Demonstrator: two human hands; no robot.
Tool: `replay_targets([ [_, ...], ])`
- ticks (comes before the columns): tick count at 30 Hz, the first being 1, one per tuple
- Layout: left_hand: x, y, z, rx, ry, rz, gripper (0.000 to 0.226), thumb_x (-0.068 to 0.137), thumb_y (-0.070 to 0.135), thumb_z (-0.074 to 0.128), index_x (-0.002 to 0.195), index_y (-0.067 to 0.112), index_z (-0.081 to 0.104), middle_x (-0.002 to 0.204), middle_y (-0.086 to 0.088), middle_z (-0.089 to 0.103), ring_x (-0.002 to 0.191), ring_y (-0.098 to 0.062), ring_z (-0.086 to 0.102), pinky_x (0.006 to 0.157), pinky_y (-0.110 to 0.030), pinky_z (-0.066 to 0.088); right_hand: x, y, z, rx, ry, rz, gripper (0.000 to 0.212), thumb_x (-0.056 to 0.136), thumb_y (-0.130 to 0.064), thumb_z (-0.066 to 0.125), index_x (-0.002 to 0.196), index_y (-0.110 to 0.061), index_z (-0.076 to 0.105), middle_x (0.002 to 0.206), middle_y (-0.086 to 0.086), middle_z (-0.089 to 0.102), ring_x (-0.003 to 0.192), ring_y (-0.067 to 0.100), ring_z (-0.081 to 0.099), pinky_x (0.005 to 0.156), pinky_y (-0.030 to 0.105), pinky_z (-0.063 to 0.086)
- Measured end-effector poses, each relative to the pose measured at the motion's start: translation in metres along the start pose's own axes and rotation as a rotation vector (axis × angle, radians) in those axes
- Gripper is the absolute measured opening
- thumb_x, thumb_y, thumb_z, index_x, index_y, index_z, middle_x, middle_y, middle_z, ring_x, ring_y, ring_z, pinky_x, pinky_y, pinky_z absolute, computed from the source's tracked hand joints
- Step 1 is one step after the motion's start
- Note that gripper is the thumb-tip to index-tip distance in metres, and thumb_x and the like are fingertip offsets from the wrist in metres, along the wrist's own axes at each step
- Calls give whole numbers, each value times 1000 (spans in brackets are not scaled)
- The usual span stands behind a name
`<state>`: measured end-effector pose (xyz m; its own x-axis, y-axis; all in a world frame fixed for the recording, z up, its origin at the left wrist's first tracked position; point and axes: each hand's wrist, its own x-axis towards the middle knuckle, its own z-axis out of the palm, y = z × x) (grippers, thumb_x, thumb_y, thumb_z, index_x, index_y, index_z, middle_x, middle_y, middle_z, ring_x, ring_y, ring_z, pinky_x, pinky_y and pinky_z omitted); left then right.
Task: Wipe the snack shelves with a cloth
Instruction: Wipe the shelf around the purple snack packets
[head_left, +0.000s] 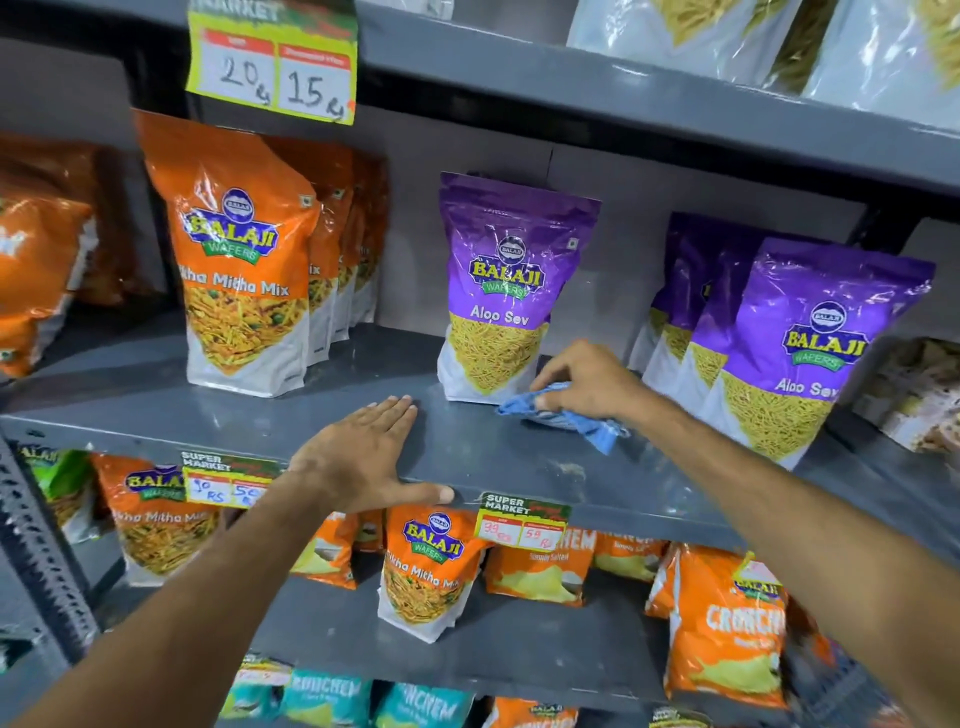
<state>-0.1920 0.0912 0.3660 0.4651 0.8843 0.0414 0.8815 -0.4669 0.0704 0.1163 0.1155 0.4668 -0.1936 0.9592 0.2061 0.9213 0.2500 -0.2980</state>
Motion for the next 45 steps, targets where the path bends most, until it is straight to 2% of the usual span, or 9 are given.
replay_targets([
  [6,1,0,0,23,-6,7,141,66,110,21,168,15,-1,178,-2,-2,164,-16,1,133,-35,3,10,-58,-1,368,-56,-126,20,75,-17,87,94,-19,81,87,-9,78,79,-2,68,81,18,53],
  [15,3,-3,4,22,-2,7,146,61,113,14,168,16,-3,178,-1,-4,164,-15,-2,134,-37,3,7,-22,16,1,-95,-168,26,76,-25,86,101,-24,81,100,-5,78,87,1,65,70,-3,37],
  [19,5,-4,5,21,-3,13,143,63,112,16,168,17,-4,178,0,-5,164,-15,-2,134,-36,2,-9,40,-9,54,-18,-30,25,80,-28,82,105,-28,79,104,-9,78,97,3,70,94,24,52],
  [25,6,-4,5,24,-21,7,142,63,112,17,168,20,-7,177,2,-8,164,-16,-3,134,-36,3,-44,101,37,56,-112,219,38,103,-50,42,140,-46,49,149,-3,43,141,17,40,116,33,26],
  [29,4,-4,4,21,-28,8,142,62,112,18,168,20,-6,177,3,-8,164,-15,-3,134,-37,4,-54,64,56,-19,-86,86,47,106,-46,35,153,-41,33,165,-15,23,153,4,12,119,28,13],
  [33,4,-3,4,16,-36,4,146,59,114,14,168,18,-6,177,2,-8,163,-14,-3,133,-35,2,-80,14,64,41,-139,-102,42,106,-43,38,147,-52,36,161,-22,30,149,-4,15,113,30,24],
  [36,3,-2,3,17,-43,-1,148,57,114,12,168,18,-7,177,1,-9,164,-15,-4,132,-33,0,-103,-1,65,219,-151,-231,37,106,-38,44,141,-49,48,153,-20,46,144,-4,33,112,25,33],
  [40,2,-1,1,11,-23,2,147,58,113,13,168,17,-5,177,1,-6,164,-15,-3,132,-34,1,-117,32,49,397,147,-18,34,106,-40,45,137,-43,56,131,-9,68,121,13,64,103,37,48],
  [45,2,-2,1,21,-40,8,145,60,113,14,168,18,-6,177,1,-7,164,-16,-2,133,-36,4,-97,56,62,-127,115,246,42,106,-40,35,145,-33,48,153,-2,49,144,20,38,118,37,29],
])
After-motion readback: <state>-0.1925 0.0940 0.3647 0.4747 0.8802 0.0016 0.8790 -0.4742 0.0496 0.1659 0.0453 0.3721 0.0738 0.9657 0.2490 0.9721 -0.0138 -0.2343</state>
